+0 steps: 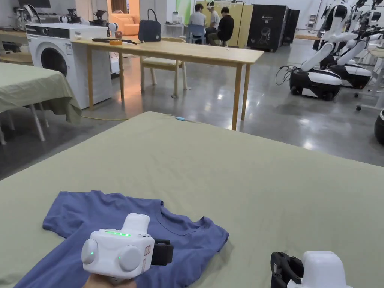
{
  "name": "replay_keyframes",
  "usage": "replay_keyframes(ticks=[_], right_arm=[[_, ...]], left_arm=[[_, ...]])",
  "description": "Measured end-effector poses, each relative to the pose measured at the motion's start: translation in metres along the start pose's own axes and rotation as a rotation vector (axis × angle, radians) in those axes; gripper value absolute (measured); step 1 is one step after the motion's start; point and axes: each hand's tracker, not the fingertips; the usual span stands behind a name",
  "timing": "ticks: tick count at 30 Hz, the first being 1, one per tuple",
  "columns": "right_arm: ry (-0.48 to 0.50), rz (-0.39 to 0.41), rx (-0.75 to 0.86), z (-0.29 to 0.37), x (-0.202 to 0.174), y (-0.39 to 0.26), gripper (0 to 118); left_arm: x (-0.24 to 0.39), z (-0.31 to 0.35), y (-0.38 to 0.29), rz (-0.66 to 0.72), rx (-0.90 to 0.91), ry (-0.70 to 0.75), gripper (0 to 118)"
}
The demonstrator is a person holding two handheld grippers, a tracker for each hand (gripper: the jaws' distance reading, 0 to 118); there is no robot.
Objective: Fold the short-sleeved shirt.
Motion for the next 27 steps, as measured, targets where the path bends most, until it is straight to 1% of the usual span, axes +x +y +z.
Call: replay_keyframes(ticks=[2, 3, 4, 5, 6, 7, 8, 9, 10, 11, 12, 13, 15, 17, 18, 20, 23, 27], right_arm=[[-0.005, 0.004, -0.004, -0.002, 0.001, 0.000, 8], [-0.006, 0.003, -0.006, -0.002, 0.002, 0.000, 8], [-0.007, 0.001, -0.008, -0.003, 0.003, 0.000, 8], [-0.007, -0.002, -0.012, -0.003, 0.004, 0.000, 8], [-0.009, -0.003, -0.016, -0.003, 0.005, 0.001, 8], [-0.012, -0.003, -0.017, -0.001, 0.007, 0.001, 8], [-0.014, -0.002, -0.013, 0.002, 0.009, 0.001, 8], [-0.021, -0.004, -0.006, 0.005, 0.012, 0.001, 8], [-0.027, -0.009, -0.002, 0.007, 0.014, 0.002, 8], [-0.031, -0.023, 0.002, 0.010, 0.018, 0.003, 8], [-0.034, -0.041, 0.007, 0.013, 0.022, 0.003, 8], [-0.040, -0.055, 0.015, 0.018, 0.026, 0.003, 8], [-0.057, -0.076, 0.024, 0.030, 0.036, 0.004, 8], [-0.079, -0.087, 0.036, 0.045, 0.050, 0.002, 8], [-0.092, -0.089, 0.040, 0.051, 0.055, 0.001, 8], [-0.125, -0.101, 0.051, 0.069, 0.071, -0.003, 8], [-0.183, -0.133, 0.061, 0.099, 0.098, -0.012, 8], [-0.292, -0.170, 0.073, 0.143, 0.139, -0.028, 8]], left_arm=[[0.009, -0.011, -0.003, -0.002, -0.095, -0.046, 116], [0.012, -0.017, -0.006, -0.016, -0.143, -0.066, 112], [0.005, -0.035, -0.012, -0.041, -0.202, -0.081, 101], [0.006, -0.039, -0.016, -0.054, -0.220, -0.044, 95], [0.004, -0.030, -0.014, -0.061, -0.144, -0.066, 93], [0.004, -0.023, -0.009, -0.051, -0.161, -0.062, 85], [0.002, -0.017, -0.005, -0.048, -0.156, -0.045, 48], [0.001, -0.009, -0.003, -0.070, -0.099, -0.027, 0], [0.001, -0.007, -0.004, -0.087, -0.070, 0.018, 0], [0.002, -0.010, -0.007, -0.079, -0.111, -0.041, 0], [-0.002, -0.027, -0.005, -0.064, -0.153, -0.060, 0], [-0.002, -0.030, -0.006, -0.057, -0.146, -0.044, 0], [0.005, -0.024, -0.001, -0.041, -0.093, -0.049, 0], [0.020, -0.008, 0.009, 0.001, -0.002, -0.115, 0], [0.032, -0.002, 0.017, -0.026, 0.011, -0.128, 0], [0.072, 0.029, 0.022, -0.083, 0.079, -0.163, 0], [0.136, 0.053, 0.032, -0.138, 0.126, -0.268, 0], [0.237, 0.088, 0.039, -0.194, 0.184, -0.446, 0]])
